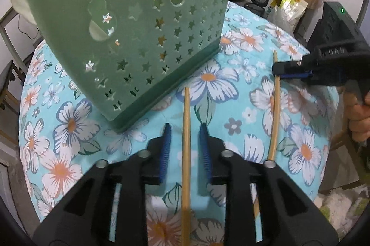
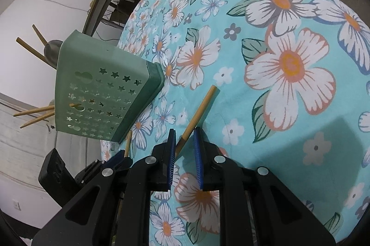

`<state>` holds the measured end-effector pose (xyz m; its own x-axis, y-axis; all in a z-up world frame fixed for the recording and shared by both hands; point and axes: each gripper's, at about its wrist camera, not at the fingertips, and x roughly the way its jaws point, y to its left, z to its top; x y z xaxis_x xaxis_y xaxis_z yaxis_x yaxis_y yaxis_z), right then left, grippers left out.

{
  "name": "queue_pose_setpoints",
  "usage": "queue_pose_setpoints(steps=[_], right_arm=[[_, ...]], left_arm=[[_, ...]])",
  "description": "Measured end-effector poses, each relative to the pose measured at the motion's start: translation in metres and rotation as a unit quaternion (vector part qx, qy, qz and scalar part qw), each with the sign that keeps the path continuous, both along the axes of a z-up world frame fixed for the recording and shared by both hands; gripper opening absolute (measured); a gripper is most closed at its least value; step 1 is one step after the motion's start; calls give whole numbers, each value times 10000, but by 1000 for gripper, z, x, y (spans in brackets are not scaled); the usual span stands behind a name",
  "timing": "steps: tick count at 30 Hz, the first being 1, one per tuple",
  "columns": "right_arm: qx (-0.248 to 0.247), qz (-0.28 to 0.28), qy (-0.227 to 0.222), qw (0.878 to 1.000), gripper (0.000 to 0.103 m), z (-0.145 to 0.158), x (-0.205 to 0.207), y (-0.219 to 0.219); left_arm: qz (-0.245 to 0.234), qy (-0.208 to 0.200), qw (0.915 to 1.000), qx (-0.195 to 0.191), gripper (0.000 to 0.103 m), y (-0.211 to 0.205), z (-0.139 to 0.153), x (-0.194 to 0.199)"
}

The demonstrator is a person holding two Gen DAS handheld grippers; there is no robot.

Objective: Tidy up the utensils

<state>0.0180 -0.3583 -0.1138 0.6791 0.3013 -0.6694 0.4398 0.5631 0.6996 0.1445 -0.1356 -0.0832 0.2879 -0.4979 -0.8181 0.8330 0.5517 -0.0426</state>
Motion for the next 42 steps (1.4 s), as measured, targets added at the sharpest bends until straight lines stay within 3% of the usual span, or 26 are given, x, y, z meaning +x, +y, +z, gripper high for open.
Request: queue_pose_setpoints(steps=[12, 15, 18, 20, 25, 33, 42], right_arm=[[-281, -195, 2, 9994, 25, 5, 11, -7], [-334, -253, -22, 9991, 20, 1, 14, -6], [-339, -377, -72, 9987, 15, -3, 14, -7], [-268, -431, -124, 9986, 15, -5, 12, -8], [-74, -452, -406, 9981, 12, 1, 2, -11], [-448, -428, -958, 9935, 10, 42, -13, -13], [-1375, -305, -1367, 9805, 8, 99, -28, 0]], left_arm=[[-45, -63, 9999, 137, 25, -30, -6, 8], [7, -60, 9999, 104, 24, -29, -8, 8], [40, -110, 9999, 77, 19, -30, -8, 7], [52, -161, 9998, 79, 7, -29, -8, 7], [14, -183, 9998, 29, 5, -28, -1, 6], [95, -101, 9978, -642, 5, -6, 48, 1], [85, -328, 9877, -1527, 5, 32, 121, -7]])
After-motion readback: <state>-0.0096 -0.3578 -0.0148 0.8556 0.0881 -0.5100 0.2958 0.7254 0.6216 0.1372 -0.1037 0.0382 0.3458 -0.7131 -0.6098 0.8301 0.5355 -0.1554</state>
